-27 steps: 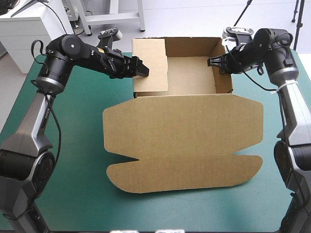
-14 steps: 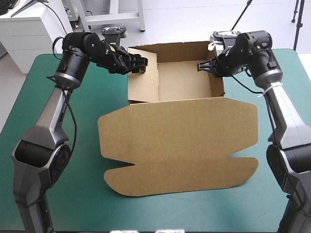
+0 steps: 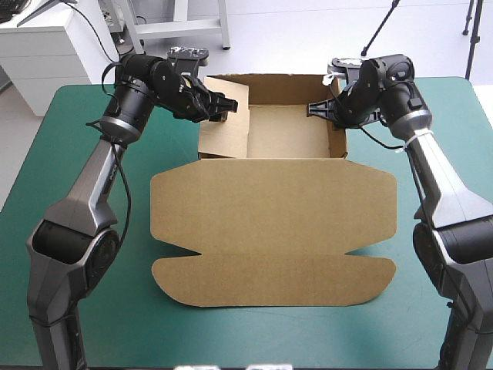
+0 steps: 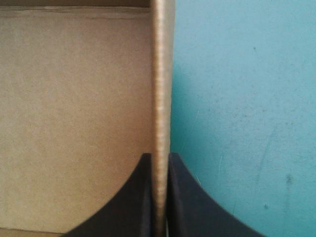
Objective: Fold the box
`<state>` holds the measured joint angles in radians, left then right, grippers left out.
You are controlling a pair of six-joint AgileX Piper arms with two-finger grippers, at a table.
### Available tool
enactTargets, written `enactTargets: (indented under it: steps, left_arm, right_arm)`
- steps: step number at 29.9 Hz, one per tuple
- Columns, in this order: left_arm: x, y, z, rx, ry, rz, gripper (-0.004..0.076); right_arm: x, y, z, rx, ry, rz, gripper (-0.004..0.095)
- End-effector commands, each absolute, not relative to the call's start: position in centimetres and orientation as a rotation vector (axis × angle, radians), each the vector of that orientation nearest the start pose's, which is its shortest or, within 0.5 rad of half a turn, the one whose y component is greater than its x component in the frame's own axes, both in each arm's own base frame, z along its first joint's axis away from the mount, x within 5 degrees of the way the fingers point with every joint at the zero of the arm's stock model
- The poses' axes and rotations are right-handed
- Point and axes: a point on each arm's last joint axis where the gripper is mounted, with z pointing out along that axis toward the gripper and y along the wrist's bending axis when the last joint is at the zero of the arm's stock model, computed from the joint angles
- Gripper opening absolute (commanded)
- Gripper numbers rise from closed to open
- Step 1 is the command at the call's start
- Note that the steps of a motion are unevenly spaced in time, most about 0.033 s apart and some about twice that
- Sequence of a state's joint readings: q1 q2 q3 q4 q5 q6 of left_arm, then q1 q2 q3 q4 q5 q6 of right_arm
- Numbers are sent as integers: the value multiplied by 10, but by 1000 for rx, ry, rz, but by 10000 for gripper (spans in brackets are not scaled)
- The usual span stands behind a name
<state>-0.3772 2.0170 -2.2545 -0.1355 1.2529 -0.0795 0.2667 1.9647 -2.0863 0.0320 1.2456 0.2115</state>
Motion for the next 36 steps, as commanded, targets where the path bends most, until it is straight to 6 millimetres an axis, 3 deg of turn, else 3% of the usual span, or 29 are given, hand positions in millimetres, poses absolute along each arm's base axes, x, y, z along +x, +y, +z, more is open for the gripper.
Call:
enactTargets:
  steps: [1,7,9,16,26,36]
  left_arm:
    - [390,-167,409,374,2488,-335,424]
    - [399,-169,394,372,2520,-303,419]
    - [402,-170,387,364,2539,-302,384]
    - [409,-173,375,357,2570,-295,-8]
    - [419,-176,355,350,2615,-274,-9]
    - [433,-181,322,353,2685,-253,-9]
  right_arm:
    - [404,116,395,-59,2517,268,-9]
    - [407,117,395,-61,2501,272,-10]
    - [408,116,395,-59,2493,262,-8]
    - [410,116,389,-74,2517,233,-8]
    - [423,121,358,-108,2623,211,-8]
    - [439,128,322,-136,2703,212,-8]
